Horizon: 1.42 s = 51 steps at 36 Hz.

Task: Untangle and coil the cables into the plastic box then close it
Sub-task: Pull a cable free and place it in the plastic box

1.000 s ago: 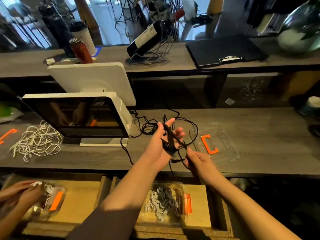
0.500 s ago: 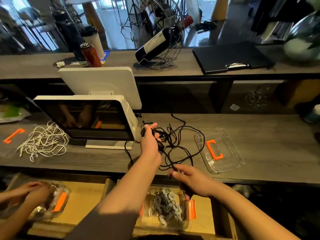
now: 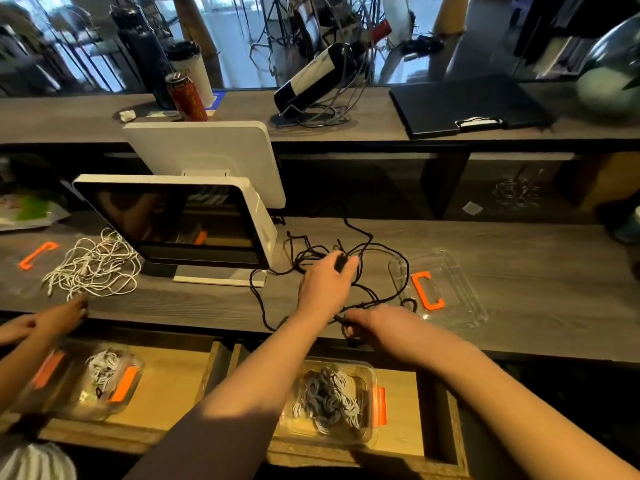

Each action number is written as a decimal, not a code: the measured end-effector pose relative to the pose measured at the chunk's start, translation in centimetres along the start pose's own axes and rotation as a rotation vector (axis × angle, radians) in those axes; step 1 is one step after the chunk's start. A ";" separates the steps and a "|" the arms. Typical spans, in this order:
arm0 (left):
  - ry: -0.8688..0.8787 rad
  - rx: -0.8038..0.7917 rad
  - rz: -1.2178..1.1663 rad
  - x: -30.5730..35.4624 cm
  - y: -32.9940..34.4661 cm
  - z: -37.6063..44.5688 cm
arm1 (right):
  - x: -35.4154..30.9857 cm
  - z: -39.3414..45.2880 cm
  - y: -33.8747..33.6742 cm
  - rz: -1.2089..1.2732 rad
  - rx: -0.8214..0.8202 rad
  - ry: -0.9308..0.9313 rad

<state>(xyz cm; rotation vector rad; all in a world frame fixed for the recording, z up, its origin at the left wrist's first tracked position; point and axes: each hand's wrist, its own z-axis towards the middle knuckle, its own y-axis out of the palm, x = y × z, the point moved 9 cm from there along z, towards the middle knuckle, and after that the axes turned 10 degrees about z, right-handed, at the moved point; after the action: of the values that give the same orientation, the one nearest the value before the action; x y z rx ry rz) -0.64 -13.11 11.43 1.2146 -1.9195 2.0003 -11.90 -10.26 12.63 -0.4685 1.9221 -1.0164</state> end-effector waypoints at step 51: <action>0.218 -0.597 -0.575 1.0 -1.0 -4.4 | 6.8 0.2 -7.1 0.221 0.339 0.174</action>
<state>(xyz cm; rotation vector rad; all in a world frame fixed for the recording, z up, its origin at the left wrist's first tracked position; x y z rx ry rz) -2.74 -9.48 13.38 1.1398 -1.6274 1.1114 -15.88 -19.03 14.63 0.0262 1.8515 -1.2357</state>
